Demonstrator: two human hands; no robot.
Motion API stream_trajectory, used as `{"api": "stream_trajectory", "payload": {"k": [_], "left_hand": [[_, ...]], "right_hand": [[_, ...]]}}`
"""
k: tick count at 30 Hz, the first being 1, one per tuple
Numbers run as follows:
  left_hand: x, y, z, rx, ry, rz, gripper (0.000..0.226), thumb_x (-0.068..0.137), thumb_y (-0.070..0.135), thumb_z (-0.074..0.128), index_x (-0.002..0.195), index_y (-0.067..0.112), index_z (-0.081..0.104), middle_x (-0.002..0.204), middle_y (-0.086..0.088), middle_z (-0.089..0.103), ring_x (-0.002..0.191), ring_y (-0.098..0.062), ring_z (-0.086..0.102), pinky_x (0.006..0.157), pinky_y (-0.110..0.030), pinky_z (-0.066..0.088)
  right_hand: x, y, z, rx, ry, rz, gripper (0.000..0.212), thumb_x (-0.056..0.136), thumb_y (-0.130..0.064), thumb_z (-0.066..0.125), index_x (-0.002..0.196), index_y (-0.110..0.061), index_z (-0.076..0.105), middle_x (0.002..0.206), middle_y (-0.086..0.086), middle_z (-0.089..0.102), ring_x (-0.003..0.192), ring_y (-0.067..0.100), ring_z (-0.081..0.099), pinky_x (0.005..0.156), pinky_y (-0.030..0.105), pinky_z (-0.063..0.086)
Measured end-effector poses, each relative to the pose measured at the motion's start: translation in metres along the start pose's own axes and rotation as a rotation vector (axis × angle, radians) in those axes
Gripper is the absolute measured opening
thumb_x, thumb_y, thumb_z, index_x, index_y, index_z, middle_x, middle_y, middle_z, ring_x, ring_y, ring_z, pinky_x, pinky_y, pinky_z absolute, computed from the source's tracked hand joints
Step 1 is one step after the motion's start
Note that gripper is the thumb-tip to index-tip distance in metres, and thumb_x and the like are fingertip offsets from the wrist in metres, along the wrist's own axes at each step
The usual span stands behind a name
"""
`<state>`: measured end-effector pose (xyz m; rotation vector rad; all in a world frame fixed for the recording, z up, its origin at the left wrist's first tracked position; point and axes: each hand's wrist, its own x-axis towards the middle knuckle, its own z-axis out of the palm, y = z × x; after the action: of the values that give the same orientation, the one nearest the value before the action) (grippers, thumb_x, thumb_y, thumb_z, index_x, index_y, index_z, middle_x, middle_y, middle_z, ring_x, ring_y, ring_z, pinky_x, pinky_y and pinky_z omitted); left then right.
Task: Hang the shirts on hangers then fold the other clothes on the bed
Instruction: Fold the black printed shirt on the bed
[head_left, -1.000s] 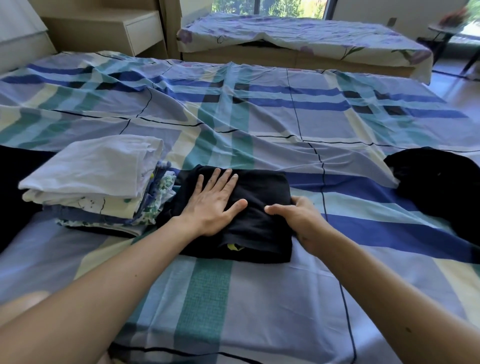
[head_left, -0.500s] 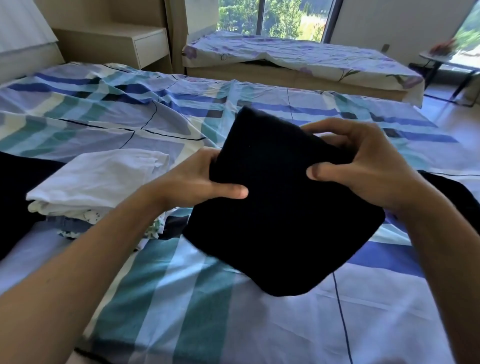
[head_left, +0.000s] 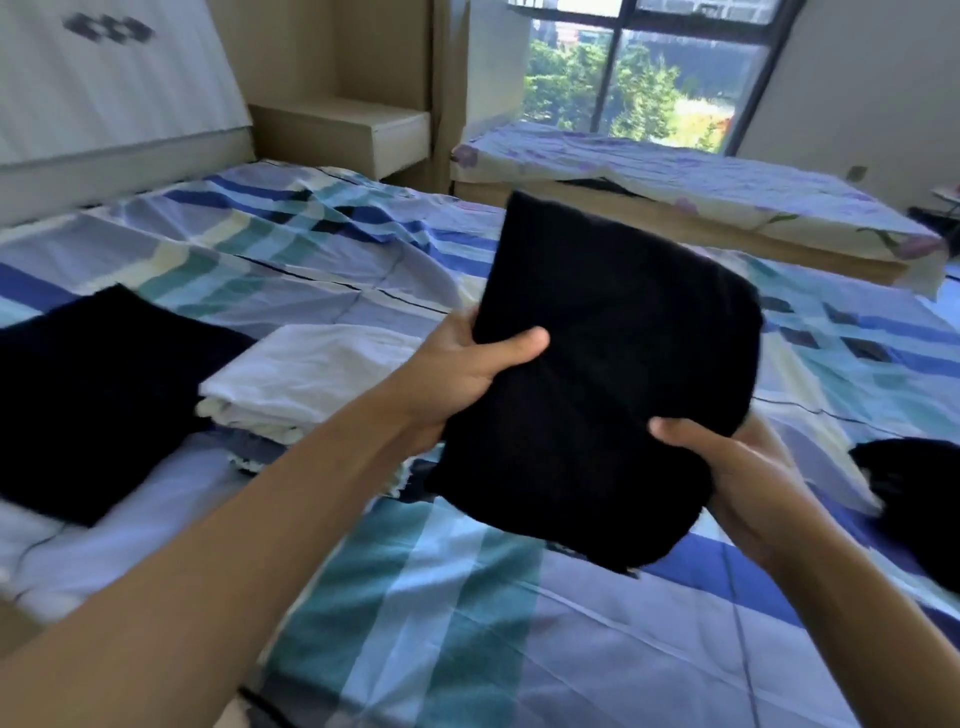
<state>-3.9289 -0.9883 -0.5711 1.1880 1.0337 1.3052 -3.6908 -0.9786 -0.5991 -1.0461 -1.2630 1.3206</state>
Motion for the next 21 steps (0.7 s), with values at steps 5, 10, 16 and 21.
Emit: {"api": "stream_trajectory", "payload": {"k": [5,10,16,21], "left_hand": [[-0.034,0.040,-0.063,0.172,-0.156,0.076,0.060,0.095,-0.002,0.058,0.148,0.016,0.040,0.140,-0.001,0.058,0.127,-0.015,0.058,0.108,-0.033,0.047],[-0.059,0.091,-0.174,0.448,0.316,0.144,0.058,0.092,-0.005,0.061,0.144,0.014,0.045,0.127,-0.003,0.065,0.109,-0.012,0.064,0.097,-0.025,0.052],[-0.044,0.137,-0.332,0.696,0.508,-0.040,0.049,0.094,-0.004,0.059,0.136,0.020,0.054,0.116,-0.013,0.066,0.084,-0.017,0.068,0.076,-0.030,0.060],[-0.030,0.113,-0.426,0.811,0.510,-0.205,0.057,0.092,-0.008,0.061,0.131,0.033,0.055,0.123,-0.012,0.065,0.096,-0.026,0.067,0.081,-0.034,0.058]], "right_hand": [[-0.004,-0.019,0.073,0.107,0.074,-0.040,0.019,0.088,0.005,0.063,0.097,-0.011,0.069,0.077,-0.004,0.076,0.063,0.011,0.072,0.060,0.025,0.061],[0.020,-0.040,0.200,0.154,-0.163,-0.157,0.048,0.080,0.001,0.073,0.126,-0.013,0.062,0.105,0.001,0.077,0.092,0.018,0.075,0.077,0.031,0.062],[0.062,-0.026,0.361,-0.162,-0.306,-0.184,0.125,0.076,-0.007,0.083,0.159,-0.037,-0.005,0.134,-0.014,0.045,0.112,0.006,0.053,0.094,0.025,0.045],[0.077,0.023,0.450,-0.291,-0.395,-0.004,0.101,0.089,-0.003,0.067,0.160,-0.041,0.005,0.156,0.007,0.036,0.121,0.020,0.053,0.091,0.025,0.045]]}}
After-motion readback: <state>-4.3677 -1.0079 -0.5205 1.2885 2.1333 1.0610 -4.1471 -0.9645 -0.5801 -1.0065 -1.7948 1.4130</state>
